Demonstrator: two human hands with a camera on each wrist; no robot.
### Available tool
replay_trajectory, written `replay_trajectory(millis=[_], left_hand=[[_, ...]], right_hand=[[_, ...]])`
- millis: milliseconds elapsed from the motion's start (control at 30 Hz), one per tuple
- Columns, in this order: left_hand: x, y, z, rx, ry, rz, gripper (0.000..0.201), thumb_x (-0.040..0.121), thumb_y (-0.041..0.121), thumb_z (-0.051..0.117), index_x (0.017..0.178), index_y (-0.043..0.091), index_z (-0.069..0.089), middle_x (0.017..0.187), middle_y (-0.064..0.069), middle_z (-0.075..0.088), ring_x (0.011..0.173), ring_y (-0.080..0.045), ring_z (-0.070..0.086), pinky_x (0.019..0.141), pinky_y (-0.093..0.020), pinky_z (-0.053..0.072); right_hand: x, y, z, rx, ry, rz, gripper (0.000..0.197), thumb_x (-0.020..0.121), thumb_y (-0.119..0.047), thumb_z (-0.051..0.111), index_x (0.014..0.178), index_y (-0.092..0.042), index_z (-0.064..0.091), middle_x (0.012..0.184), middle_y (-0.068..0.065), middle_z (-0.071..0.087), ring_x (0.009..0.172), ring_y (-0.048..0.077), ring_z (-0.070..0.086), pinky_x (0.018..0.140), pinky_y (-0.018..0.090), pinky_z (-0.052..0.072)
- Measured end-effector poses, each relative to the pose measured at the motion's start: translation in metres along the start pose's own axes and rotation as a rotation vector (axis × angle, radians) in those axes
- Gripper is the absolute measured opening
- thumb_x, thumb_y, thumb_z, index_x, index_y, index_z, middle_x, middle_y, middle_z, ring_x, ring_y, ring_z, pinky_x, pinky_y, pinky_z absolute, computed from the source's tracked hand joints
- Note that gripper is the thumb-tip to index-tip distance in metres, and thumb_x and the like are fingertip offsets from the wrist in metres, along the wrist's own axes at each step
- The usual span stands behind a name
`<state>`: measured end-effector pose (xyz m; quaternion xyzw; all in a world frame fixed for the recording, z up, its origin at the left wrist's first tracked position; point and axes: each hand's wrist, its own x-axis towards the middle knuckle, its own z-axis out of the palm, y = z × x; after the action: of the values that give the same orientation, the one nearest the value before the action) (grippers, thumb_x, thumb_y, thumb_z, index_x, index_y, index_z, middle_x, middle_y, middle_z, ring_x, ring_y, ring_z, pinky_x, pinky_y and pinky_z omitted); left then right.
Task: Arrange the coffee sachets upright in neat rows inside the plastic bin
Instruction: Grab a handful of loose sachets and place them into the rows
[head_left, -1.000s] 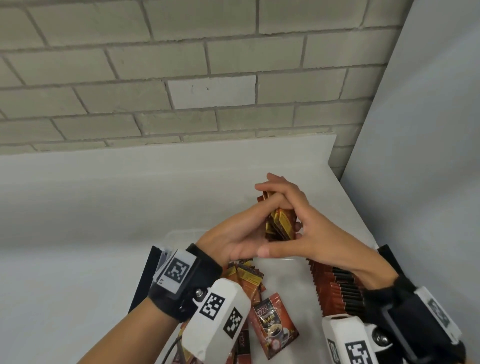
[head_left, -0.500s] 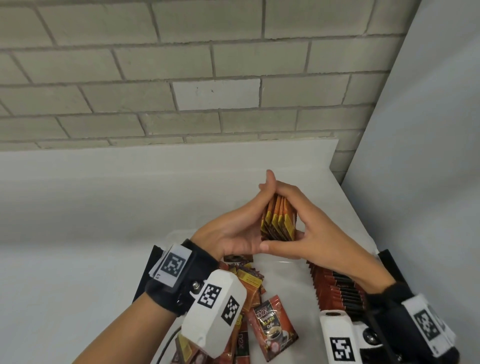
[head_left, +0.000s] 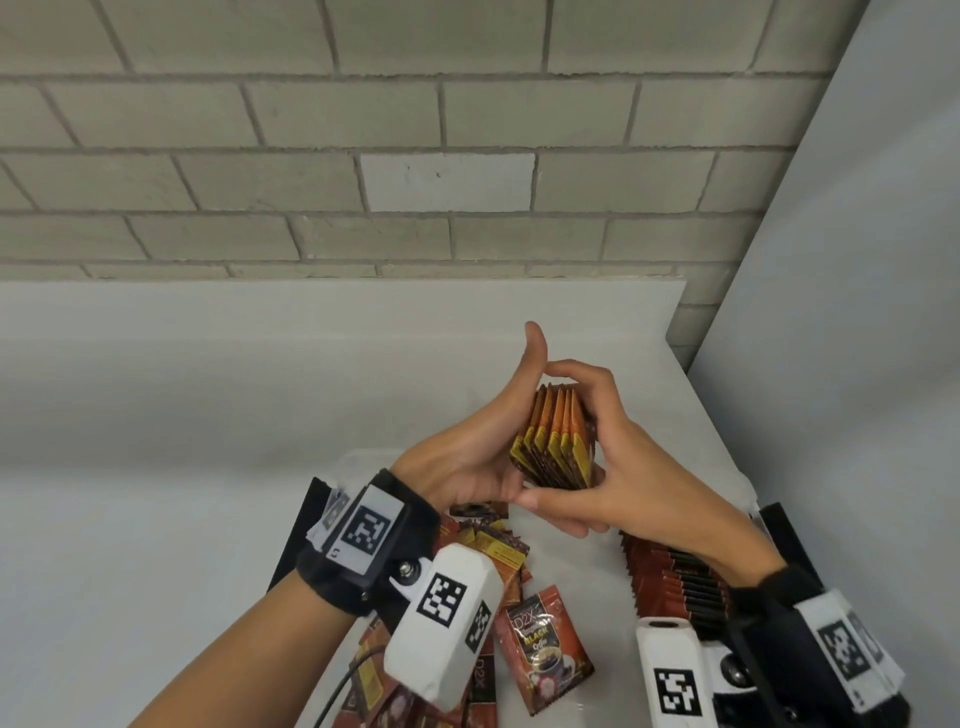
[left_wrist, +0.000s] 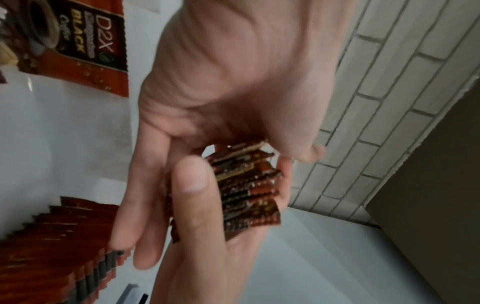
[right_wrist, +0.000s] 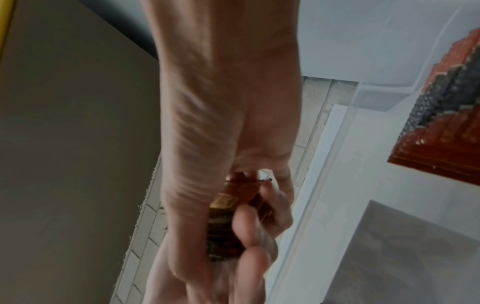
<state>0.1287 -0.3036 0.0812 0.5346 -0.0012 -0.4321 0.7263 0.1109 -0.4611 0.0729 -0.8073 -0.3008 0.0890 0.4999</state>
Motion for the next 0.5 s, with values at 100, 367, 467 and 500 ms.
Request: replay_trajectory(millis=[100, 367, 467, 500], left_hand=[[0.002, -0.003, 0.004, 0.021, 0.012, 0.039, 0.096, 0.067, 0.088, 0.031, 0.122, 0.014, 0.058, 0.116, -0.020, 0.065, 0.108, -0.042, 0.063, 0.087, -0.058, 0.052], [0.004, -0.004, -0.002, 0.002, 0.045, 0.263, 0.023, 0.080, 0.008, 0.061, 0.101, 0.009, 0.068, 0.101, -0.011, 0.067, 0.096, -0.021, 0.065, 0.088, -0.034, 0.053], [0.005, -0.005, -0.007, -0.106, 0.036, 0.352, 0.017, 0.080, 0.000, 0.059, 0.086, 0.007, 0.073, 0.091, -0.010, 0.071, 0.086, -0.021, 0.069, 0.086, -0.035, 0.056], [0.005, -0.005, -0.007, -0.127, 0.037, 0.383, 0.019, 0.081, -0.001, 0.058, 0.088, 0.007, 0.073, 0.093, -0.011, 0.071, 0.088, -0.022, 0.069, 0.086, -0.037, 0.057]], right_hand=[[0.001, 0.002, 0.001, -0.016, 0.051, 0.002, 0.097, 0.074, -0.018, 0.082, 0.124, -0.063, 0.012, 0.104, -0.010, 0.052, 0.094, 0.005, 0.063, 0.079, 0.022, 0.055], [0.005, 0.014, -0.001, 0.024, 0.124, 0.003, 0.108, 0.060, -0.049, 0.085, 0.141, -0.048, 0.014, 0.135, -0.011, 0.042, 0.123, -0.003, 0.047, 0.099, 0.017, 0.044], [0.006, 0.012, -0.005, 0.115, 0.255, 0.013, 0.097, 0.064, -0.070, 0.068, 0.142, -0.042, 0.019, 0.137, -0.013, 0.040, 0.125, -0.009, 0.042, 0.098, 0.013, 0.043], [0.006, 0.010, -0.007, 0.140, 0.310, 0.029, 0.088, 0.070, -0.069, 0.060, 0.142, -0.037, 0.023, 0.133, -0.014, 0.044, 0.118, -0.013, 0.046, 0.093, 0.012, 0.046]])
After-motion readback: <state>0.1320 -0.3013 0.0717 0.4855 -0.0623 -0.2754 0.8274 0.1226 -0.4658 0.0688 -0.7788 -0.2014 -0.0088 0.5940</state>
